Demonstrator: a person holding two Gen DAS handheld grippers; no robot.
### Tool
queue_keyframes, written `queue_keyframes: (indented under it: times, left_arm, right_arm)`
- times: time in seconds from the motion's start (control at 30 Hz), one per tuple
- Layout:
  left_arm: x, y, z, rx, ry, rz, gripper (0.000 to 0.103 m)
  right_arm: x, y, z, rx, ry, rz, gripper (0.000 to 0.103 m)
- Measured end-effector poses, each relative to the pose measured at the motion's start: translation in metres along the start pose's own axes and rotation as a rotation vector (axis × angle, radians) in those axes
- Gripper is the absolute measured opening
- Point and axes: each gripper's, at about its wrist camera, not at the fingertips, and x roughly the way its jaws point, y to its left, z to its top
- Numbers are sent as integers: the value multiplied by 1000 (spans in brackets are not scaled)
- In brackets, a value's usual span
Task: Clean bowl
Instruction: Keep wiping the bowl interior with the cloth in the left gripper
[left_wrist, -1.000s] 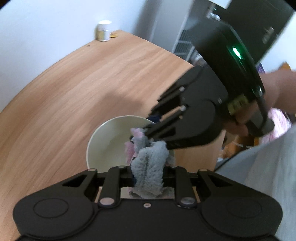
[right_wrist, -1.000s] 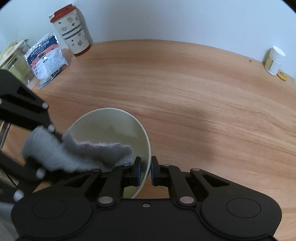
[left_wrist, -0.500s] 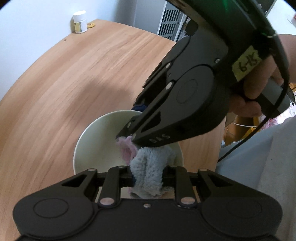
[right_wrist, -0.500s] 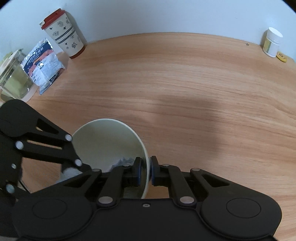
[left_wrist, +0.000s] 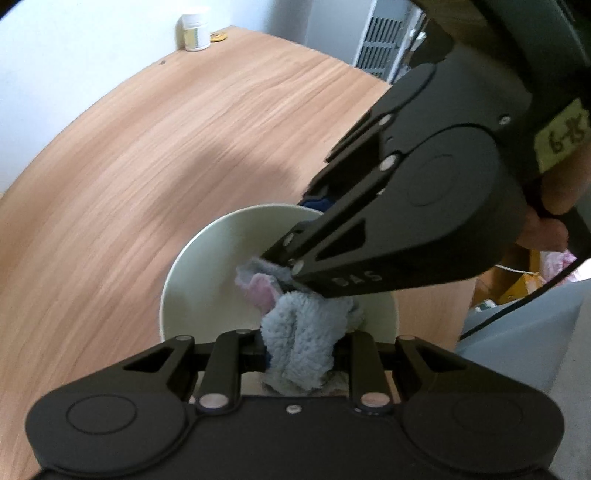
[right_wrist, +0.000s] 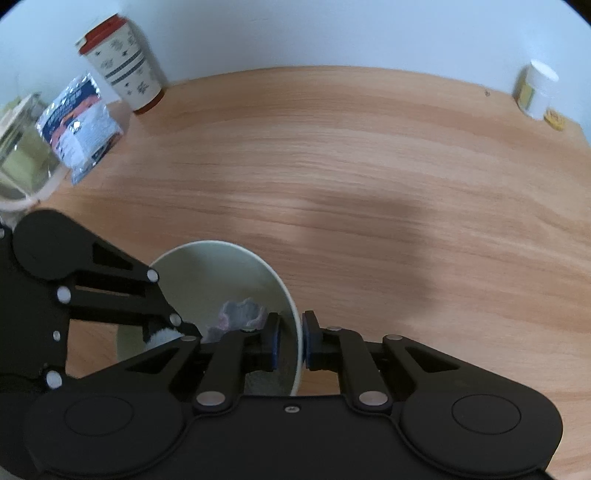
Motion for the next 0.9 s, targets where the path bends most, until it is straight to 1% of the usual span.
queue_keyframes:
  times: [0.1, 0.23, 0.3, 0.5, 0.63, 0.8, 0.9]
  left_arm:
    - [0, -6, 3, 15, 28, 56, 20]
    - [-4, -9, 2, 33, 46, 105, 20]
    - [-11, -12, 0, 78, 53, 157, 20]
    - [-30, -13, -1, 139, 61, 213, 20]
    - [-31, -11, 0, 146, 75, 197, 20]
    - [-17, -4, 3, 138, 91, 124, 20]
    - [-8, -2, 5, 144, 98, 109, 20]
  right_arm:
    - [0, 1, 0, -7, -4, -7, 13]
    - [-1, 0, -1, -10, -4, -19, 12]
    - [-2, 0, -2, -10, -3, -23, 12]
    - [-3, 2, -3, -10, 1, -29, 11]
    - [-2, 3, -3, -11, 4, -32, 10]
    - [-1, 3, -1, -3, 4, -31, 11]
    - [-1, 3, 0, -1, 4, -30, 11]
